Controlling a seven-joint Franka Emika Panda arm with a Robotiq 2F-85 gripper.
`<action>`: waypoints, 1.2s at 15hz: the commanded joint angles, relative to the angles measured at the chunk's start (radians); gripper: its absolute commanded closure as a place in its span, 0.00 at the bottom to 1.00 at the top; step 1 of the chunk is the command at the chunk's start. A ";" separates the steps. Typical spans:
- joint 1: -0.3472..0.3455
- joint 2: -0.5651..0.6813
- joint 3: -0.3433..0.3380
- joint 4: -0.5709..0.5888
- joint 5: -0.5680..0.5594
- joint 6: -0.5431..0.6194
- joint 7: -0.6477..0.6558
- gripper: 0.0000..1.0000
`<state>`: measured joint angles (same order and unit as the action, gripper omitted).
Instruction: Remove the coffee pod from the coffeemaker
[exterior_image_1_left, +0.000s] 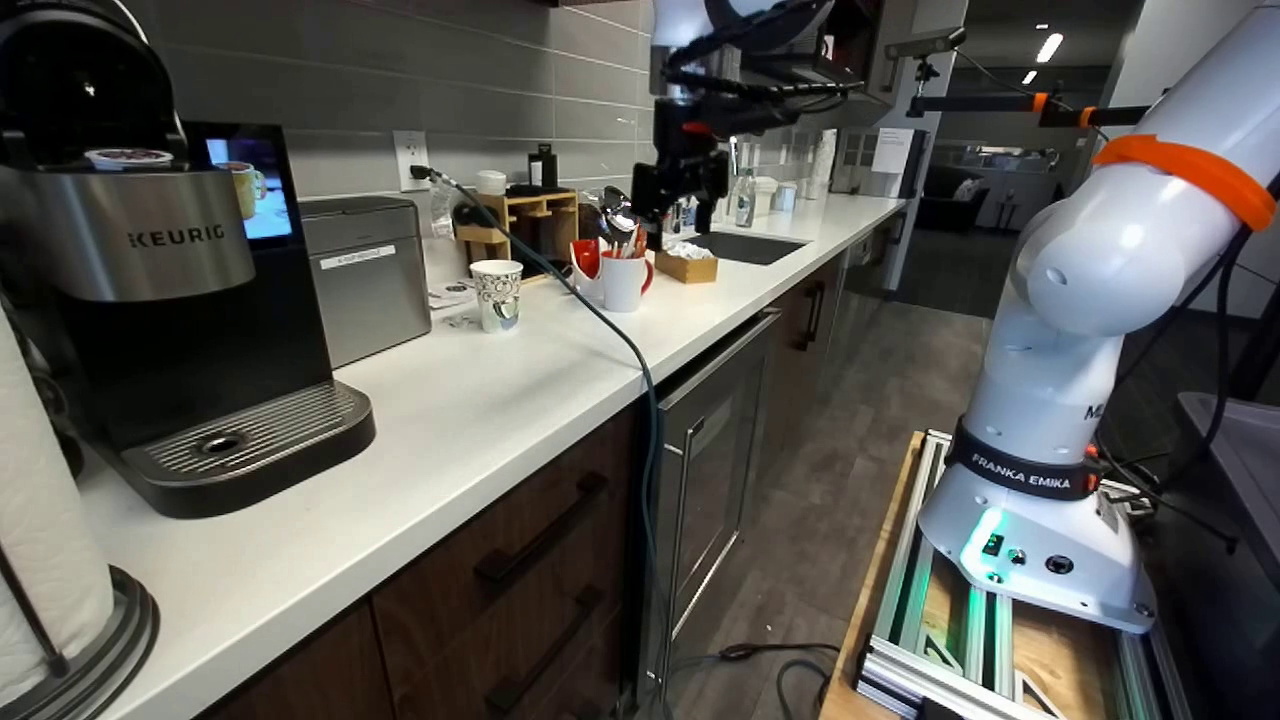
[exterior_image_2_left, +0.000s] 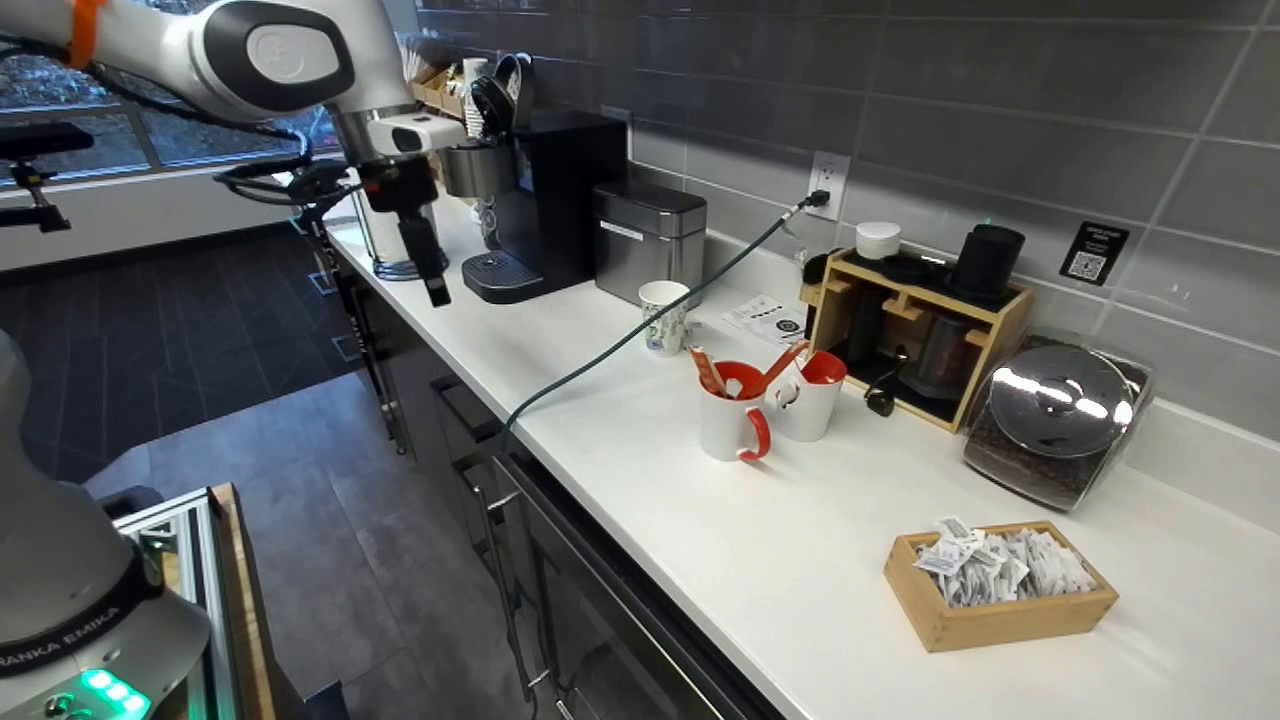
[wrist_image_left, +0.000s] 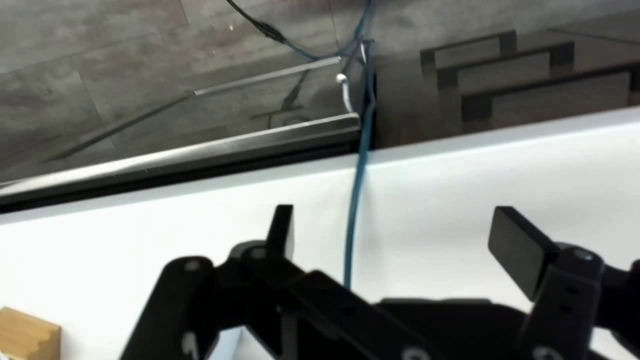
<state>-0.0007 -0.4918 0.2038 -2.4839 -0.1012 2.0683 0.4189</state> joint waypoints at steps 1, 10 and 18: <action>0.041 0.112 0.085 0.157 0.034 0.070 0.134 0.00; 0.171 0.272 0.180 0.429 0.006 0.131 0.096 0.00; 0.191 0.361 0.201 0.496 -0.028 0.237 0.163 0.00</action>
<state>0.1639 -0.1716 0.3999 -2.0128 -0.0926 2.2203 0.5001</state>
